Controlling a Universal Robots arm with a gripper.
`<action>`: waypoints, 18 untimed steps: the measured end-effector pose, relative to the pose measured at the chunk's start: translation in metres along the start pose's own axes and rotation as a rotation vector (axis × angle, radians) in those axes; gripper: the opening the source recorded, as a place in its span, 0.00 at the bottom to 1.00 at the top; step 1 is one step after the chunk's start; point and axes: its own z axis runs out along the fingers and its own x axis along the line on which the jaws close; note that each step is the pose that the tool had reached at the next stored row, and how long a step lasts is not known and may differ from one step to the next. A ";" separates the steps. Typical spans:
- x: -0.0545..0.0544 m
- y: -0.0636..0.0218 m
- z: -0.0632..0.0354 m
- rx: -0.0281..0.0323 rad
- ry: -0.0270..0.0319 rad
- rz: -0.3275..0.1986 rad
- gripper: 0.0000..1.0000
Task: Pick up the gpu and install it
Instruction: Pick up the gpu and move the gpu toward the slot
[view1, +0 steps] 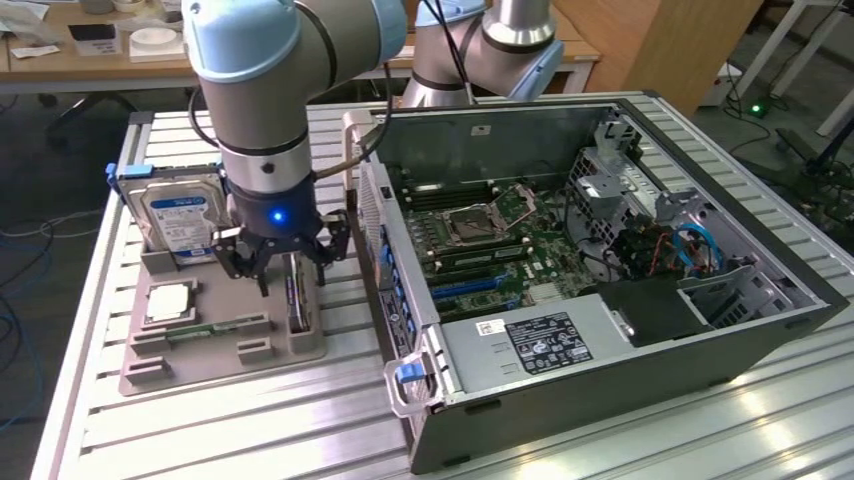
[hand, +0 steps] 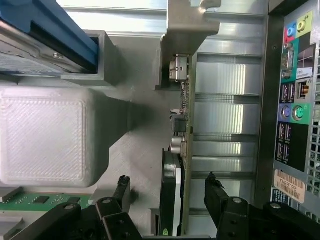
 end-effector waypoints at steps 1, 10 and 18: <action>0.000 0.0001 0.0004 0.0002 -0.0001 0.009 0.71; 0.000 0.0009 0.0018 0.0019 -0.0002 0.068 0.71; 0.000 0.0010 0.0018 0.0018 -0.0001 0.068 0.50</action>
